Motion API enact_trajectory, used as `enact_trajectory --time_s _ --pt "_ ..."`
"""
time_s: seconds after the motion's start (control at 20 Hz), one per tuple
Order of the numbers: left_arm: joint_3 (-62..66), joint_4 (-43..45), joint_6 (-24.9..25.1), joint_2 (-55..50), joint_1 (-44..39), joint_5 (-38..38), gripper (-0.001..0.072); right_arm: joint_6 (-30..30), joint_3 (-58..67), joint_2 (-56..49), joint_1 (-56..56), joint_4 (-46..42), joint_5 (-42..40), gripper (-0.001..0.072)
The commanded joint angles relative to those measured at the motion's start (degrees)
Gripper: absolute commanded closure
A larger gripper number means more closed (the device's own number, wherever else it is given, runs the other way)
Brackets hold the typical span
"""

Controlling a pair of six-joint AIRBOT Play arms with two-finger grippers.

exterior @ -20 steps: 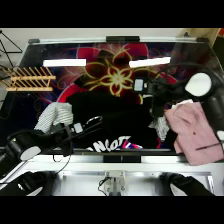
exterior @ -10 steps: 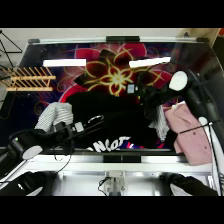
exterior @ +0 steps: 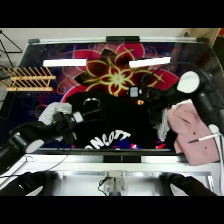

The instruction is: Fold the shirts.

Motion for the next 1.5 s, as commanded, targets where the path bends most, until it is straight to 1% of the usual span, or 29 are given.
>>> enact_trajectory --time_s 0.0,0.15,0.2,0.25,0.3,0.35,0.4,0.45,0.5,0.55,0.65,0.7,0.8,0.9,1.05,1.1,1.15,1.45 --pt "4.85 3.15 -2.03 1.09 8.41 0.72 0.0146 3.21 0.02 3.69 0.02 -0.92 1.95 0.0647" --pt "8.46 3.08 -2.27 1.51 18.47 0.68 0.0148 6.78 0.04 7.02 0.04 -0.57 2.03 0.0648" --pt "8.74 3.06 -3.23 1.44 21.40 0.66 0.0150 8.22 0.04 8.13 0.04 -0.33 2.05 0.0648" --pt "8.72 2.86 -6.08 1.40 23.78 0.24 0.0151 10.12 0.04 9.20 0.04 0.11 2.14 0.0648" --pt "8.70 1.36 -10.54 1.38 26.08 -1.01 0.0154 11.93 0.02 10.10 0.04 0.48 2.16 0.0648" --pt "8.70 -1.81 -14.58 1.38 28.00 -3.21 0.0171 13.38 0.04 10.95 0.04 0.55 2.16 0.0649" --pt "8.61 -6.58 -17.53 1.27 29.42 -6.12 0.0172 14.19 0.04 11.56 0.07 0.59 2.21 0.0649" --pt "8.11 -13.16 -19.50 0.98 30.38 -9.14 0.0178 14.82 0.02 11.93 0.07 0.57 2.27 0.0649" --pt "6.95 -21.64 -20.52 0.52 30.60 -11.37 0.0179 15.30 0.02 12.04 0.07 0.70 2.45 0.0649" --pt "5.05 -31.47 -20.35 -0.15 30.38 -11.65 0.0179 15.61 0.02 12.04 0.09 0.79 2.45 0.0649" --pt "1.33 -45.94 -18.14 -2.51 28.30 -8.33 0.0178 15.74 0.02 12.04 0.07 0.76 2.40 0.0649" --pt "0.59 -49.53 -17.05 -4.37 26.86 -6.14 0.0177 15.78 0.02 12.04 0.07 0.79 2.40 0.0649" --pt "0.61 -53.94 -16.94 -8.81 24.20 -1.66 0.0174 16.39 0.02 12.04 0.07 0.74 2.43 0.0649" --pt "0.61 -59.23 -16.52 -13.14 22.32 0.85 0.0169 16.46 0.02 12.04 0.07 0.72 2.43 0.0649" --pt "0.61 -69.46 -10.95 -17.79 21.20 0.98 0.0169 16.68 0.02 12.04 0.07 0.68 2.43 0.0649" --pt "0.61 -72.17 -8.68 -18.12 21.24 1.33 0.0169 17.05 0.02 12.04 0.07 0.66 2.45 0.0649" --pt "0.63 -73.26 -7.72 -18.03 21.49 2.05 0.0170 17.38 0.02 12.04 0.07 0.61 2.45 0.0649" --pt "0.63 -73.48 -7.69 -16.48 26.12 -0.59 0.0179 17.49 0.02 12.04 0.07 0.55 2.43 0.0649"
